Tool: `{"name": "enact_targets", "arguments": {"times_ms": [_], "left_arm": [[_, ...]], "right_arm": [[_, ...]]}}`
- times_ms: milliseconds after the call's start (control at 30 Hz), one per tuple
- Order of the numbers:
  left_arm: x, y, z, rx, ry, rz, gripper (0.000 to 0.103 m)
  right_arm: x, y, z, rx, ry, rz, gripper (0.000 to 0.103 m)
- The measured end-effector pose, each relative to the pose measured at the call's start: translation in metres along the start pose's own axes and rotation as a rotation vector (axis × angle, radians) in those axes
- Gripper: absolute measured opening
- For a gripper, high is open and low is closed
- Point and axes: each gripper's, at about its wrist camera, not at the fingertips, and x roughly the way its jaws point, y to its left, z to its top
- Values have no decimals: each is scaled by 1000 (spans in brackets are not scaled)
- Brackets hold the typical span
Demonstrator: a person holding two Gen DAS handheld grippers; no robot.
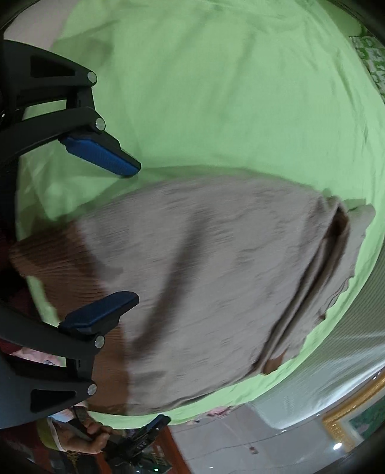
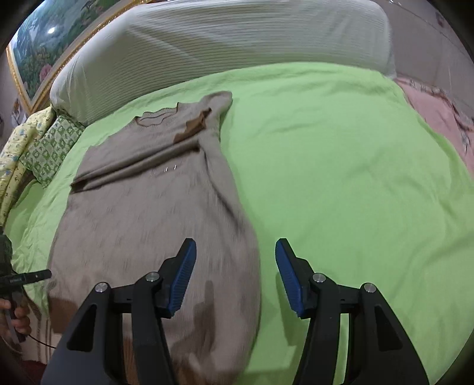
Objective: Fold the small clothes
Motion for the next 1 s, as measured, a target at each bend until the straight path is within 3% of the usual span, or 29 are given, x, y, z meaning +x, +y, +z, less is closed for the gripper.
{"name": "enact_targets", "arguments": {"times_ms": [200, 367, 600, 667, 733, 767, 833, 900, 933, 1000], "left_arm": [[-3, -13, -35, 55, -14, 6, 82], [1, -13, -39, 44, -16, -37, 82], [8, -23, -34, 67, 22, -64, 79], [11, -30, -33, 84, 30, -70, 68], [13, -32, -32, 90, 40, -110, 33], [18, -31, -32, 80, 64, -150, 10], [22, -26, -33, 57, 69, -173, 11], [16, -25, -34, 66, 47, -189, 10], [9, -25, -34, 72, 24, -198, 10], [-12, -19, -33, 70, -32, -245, 10]], "right_arm": [[-16, -3, -46, 45, 20, 10, 57], [-24, -8, -73, 86, 25, 36, 57], [-26, -10, -82, 125, 11, 88, 57], [-23, -8, -81, 128, 16, 96, 57], [-20, -5, -80, 121, 27, 103, 57], [-18, -3, -79, 111, 30, 105, 57], [-16, 3, -80, 83, 37, 116, 56], [-15, 9, -82, 50, 38, 120, 35], [-15, 10, -83, 45, 42, 117, 12], [-20, 4, -85, 74, 26, 148, 10]]}}
